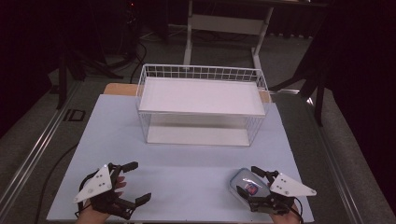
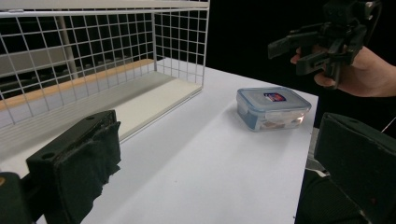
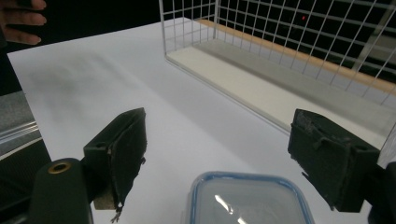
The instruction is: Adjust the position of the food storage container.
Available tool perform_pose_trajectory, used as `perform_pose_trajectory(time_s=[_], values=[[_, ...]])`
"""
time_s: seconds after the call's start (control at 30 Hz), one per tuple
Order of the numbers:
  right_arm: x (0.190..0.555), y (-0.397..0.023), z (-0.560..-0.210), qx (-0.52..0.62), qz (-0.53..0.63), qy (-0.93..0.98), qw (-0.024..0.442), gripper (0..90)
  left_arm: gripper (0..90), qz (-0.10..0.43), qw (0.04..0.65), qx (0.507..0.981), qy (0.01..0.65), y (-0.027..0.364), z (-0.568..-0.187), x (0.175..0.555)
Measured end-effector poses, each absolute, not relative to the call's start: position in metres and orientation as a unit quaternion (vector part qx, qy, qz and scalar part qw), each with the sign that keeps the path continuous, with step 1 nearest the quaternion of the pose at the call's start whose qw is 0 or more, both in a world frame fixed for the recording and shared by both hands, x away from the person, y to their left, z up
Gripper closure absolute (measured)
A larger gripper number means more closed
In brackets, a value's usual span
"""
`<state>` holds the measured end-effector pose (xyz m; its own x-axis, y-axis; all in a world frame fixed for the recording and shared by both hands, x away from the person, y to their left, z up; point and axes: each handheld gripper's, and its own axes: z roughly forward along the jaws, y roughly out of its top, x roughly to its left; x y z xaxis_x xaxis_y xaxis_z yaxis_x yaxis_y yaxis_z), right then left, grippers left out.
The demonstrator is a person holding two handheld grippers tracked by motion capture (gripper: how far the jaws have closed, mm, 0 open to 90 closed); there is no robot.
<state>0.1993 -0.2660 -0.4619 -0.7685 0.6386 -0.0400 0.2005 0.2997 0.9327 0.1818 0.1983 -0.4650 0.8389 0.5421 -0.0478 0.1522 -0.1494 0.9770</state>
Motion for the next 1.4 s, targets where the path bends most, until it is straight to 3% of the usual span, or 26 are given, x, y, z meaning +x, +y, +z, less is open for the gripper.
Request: perform_pose_trajectory(time_s=[0.43,0.57,0.77,0.83,0.9,1.2,1.4], values=[[0.186,-0.257,-0.446,0.254,0.56,0.769,0.175,19.1,1.4,0.161,0.606,0.745,0.227,0.198,-0.467,0.184],[0.192,-0.267,-0.435,0.278,0.57,0.759,0.147,14.1,1.4,0.163,0.604,0.747,0.227,0.198,-0.469,0.185],[0.196,-0.285,-0.432,0.294,0.547,0.767,0.162,14.9,1.4,0.163,0.603,0.747,0.227,0.197,-0.471,0.188],[0.197,-0.291,-0.434,0.297,0.538,0.773,0.159,21.9,1.4,0.162,0.604,0.746,0.227,0.196,-0.471,0.189],[0.196,-0.298,-0.436,0.299,0.525,0.78,0.16,23.2,1.4,0.158,0.605,0.746,0.227,0.195,-0.471,0.19],[0.191,-0.326,-0.453,0.321,0.475,0.803,0.161,59.2,1.4,0.153,0.607,0.749,0.219,0.191,-0.472,0.192],[0.188,-0.344,-0.473,0.32,0.434,0.828,0.155,77.4,1.4,0.156,0.607,0.749,0.216,0.189,-0.471,0.192]])
